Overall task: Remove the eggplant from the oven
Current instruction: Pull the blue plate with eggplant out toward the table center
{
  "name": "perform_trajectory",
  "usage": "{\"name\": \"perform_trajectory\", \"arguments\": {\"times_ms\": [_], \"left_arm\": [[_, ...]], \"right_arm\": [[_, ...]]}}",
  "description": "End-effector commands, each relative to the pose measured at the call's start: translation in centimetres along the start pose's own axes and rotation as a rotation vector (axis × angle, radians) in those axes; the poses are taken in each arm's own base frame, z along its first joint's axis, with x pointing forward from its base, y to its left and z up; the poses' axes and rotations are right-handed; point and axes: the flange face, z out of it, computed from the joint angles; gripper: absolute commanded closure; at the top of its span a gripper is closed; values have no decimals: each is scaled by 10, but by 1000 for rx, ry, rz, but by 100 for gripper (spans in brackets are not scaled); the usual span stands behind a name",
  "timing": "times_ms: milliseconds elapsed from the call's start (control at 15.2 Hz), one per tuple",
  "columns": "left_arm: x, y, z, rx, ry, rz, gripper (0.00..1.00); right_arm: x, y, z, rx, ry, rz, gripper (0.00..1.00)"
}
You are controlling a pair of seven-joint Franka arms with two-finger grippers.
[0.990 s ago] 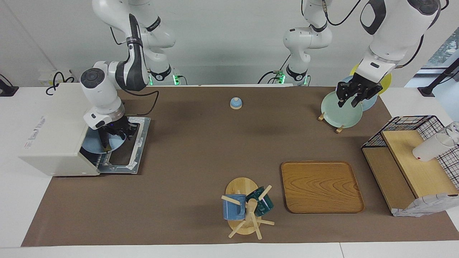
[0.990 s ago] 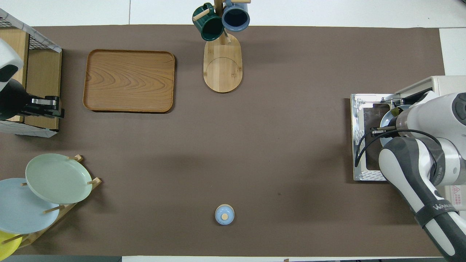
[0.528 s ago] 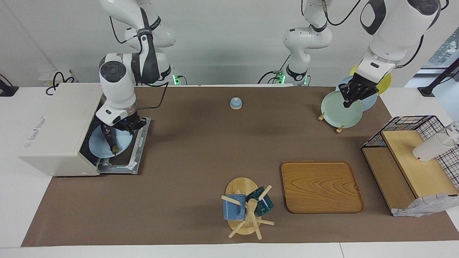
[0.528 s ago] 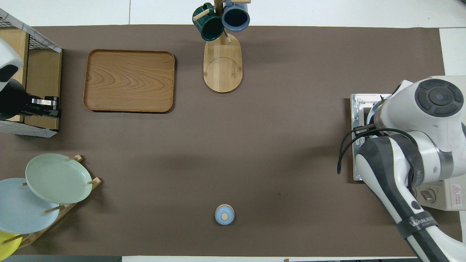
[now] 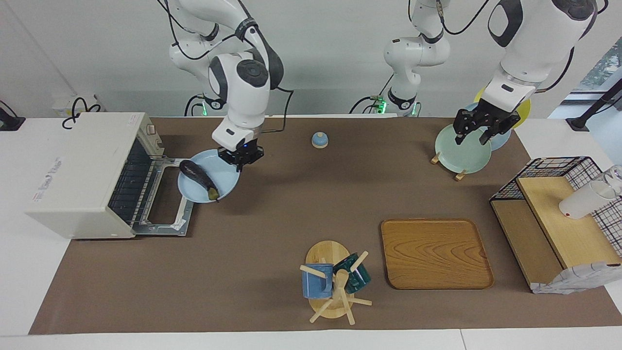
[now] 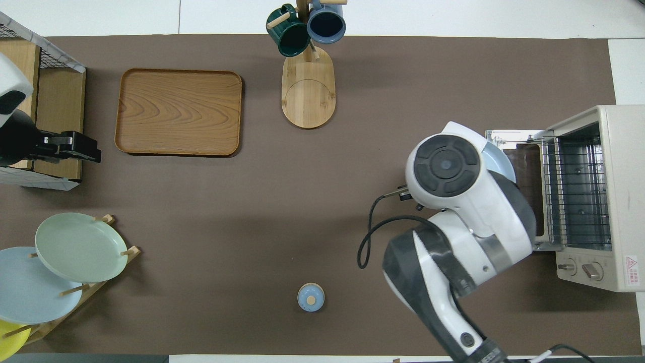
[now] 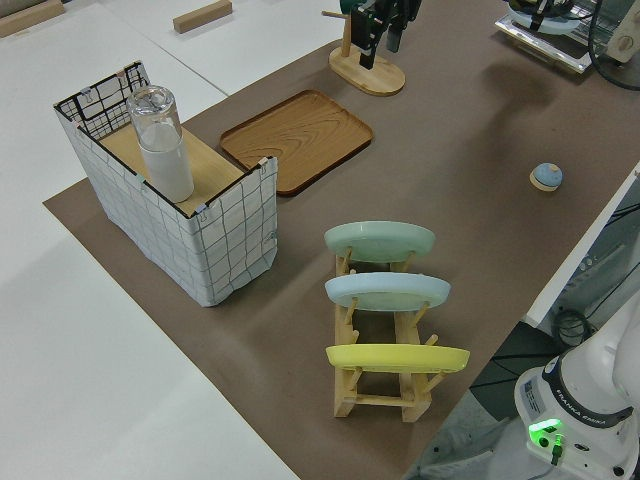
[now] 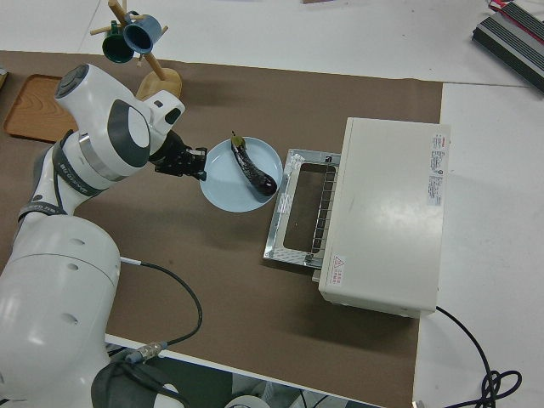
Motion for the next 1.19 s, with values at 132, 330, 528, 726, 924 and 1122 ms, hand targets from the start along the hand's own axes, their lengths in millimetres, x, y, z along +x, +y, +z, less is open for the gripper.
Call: {"name": "perform_trajectory", "arguments": {"times_ms": [132,330,528,726,924,1122], "left_arm": [[-4,-4,-1,-14,8,10,0],[-5,-4,-1,-14,6,10,0],[-5,-4,-1,-17,8,8,0],[-4,-11,-1,-75,12,-19,0],[-2,-14,-2,-88,25,-28,0],[-2,-23,-3,-98,31,-47,0]], "right_arm": [[-1,-80,-38,21,35,23,100],[17,-155,-43,2,19,151,100],[19,-235,-22,3,21,235,100],[13,-273,-12,116,63,255,100],[6,-282,10,155,80,239,100],[7,-284,11,205,71,253,86]]}}
